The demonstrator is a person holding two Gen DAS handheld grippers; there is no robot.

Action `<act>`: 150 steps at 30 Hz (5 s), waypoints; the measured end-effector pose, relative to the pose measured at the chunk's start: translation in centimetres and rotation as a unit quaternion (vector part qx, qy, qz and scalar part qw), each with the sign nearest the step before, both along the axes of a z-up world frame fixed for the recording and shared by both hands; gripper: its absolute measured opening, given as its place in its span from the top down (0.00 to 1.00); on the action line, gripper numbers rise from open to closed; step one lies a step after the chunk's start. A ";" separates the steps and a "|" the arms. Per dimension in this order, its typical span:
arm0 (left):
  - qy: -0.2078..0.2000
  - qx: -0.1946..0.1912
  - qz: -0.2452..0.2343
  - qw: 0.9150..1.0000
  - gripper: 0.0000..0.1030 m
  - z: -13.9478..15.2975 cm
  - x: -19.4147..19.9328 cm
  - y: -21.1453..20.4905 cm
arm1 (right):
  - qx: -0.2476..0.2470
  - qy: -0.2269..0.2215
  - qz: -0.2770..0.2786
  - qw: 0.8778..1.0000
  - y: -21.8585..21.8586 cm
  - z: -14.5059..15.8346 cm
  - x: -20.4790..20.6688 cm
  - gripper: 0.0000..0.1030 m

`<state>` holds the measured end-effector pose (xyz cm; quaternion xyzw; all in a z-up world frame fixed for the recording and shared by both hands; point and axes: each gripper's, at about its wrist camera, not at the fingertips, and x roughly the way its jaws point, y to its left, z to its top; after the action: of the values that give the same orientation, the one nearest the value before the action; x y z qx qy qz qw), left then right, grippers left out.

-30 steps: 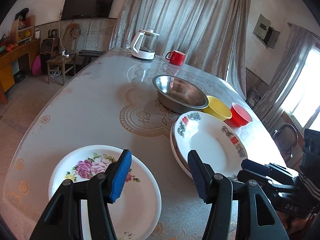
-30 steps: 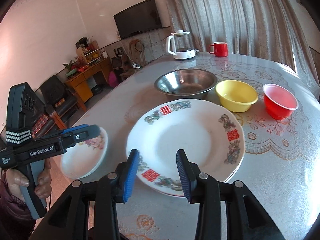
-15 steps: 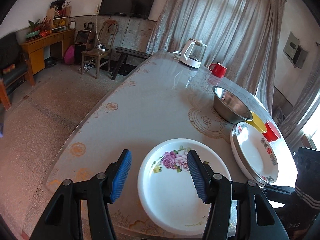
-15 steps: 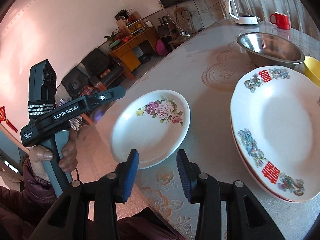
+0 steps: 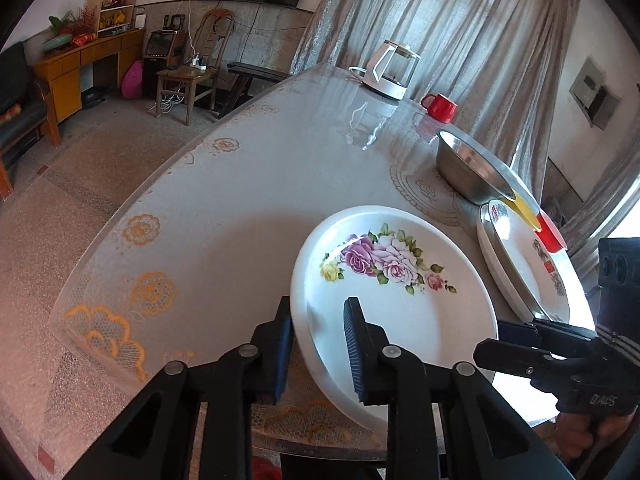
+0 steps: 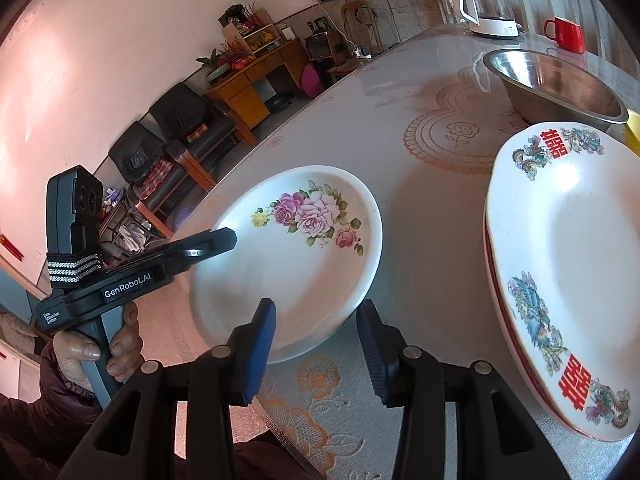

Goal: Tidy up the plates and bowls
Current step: 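Grip the rim of the pink-rose plate with the left tool, then lift and carry the pink-rose plate over the plate stack with the left tool, then lower the pink-rose plate onto the stack and open the left tool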

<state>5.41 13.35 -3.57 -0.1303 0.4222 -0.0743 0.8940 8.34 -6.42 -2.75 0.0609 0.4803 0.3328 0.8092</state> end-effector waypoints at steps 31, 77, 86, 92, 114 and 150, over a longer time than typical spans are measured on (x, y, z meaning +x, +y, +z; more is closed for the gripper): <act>-0.078 -0.044 -0.022 0.996 0.76 2.4 -1.5 -0.2 | -0.025 -0.055 -0.044 0.997 0.0 0.9 -1.0 0.60; -0.057 -0.044 -0.211 0.975 0.68 4.9 5.3 -18.8 | 0.002 -0.051 -0.292 0.955 -18.4 2.8 -1.8 0.60; -0.049 -0.057 -0.210 0.975 0.67 4.7 5.6 -18.8 | 0.013 -0.047 -0.299 0.953 -19.0 2.6 -1.6 0.60; -0.037 -0.046 -0.208 0.976 0.65 4.0 5.7 -19.2 | 0.015 -0.048 -0.299 0.953 -19.0 2.6 -1.7 0.59; -0.044 0.000 -0.179 0.983 0.63 4.7 5.1 -19.0 | 0.015 -0.058 -0.289 0.956 -18.3 3.0 -2.1 0.59; -0.046 0.061 -0.155 0.985 0.57 4.8 3.6 -19.1 | 0.002 -0.061 -0.287 0.956 -17.8 3.1 -2.8 0.59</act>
<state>9.02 -5.76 1.25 -0.0053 0.3994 -0.1916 0.8965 5.53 -24.24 0.34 0.1777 0.3917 0.0905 0.8982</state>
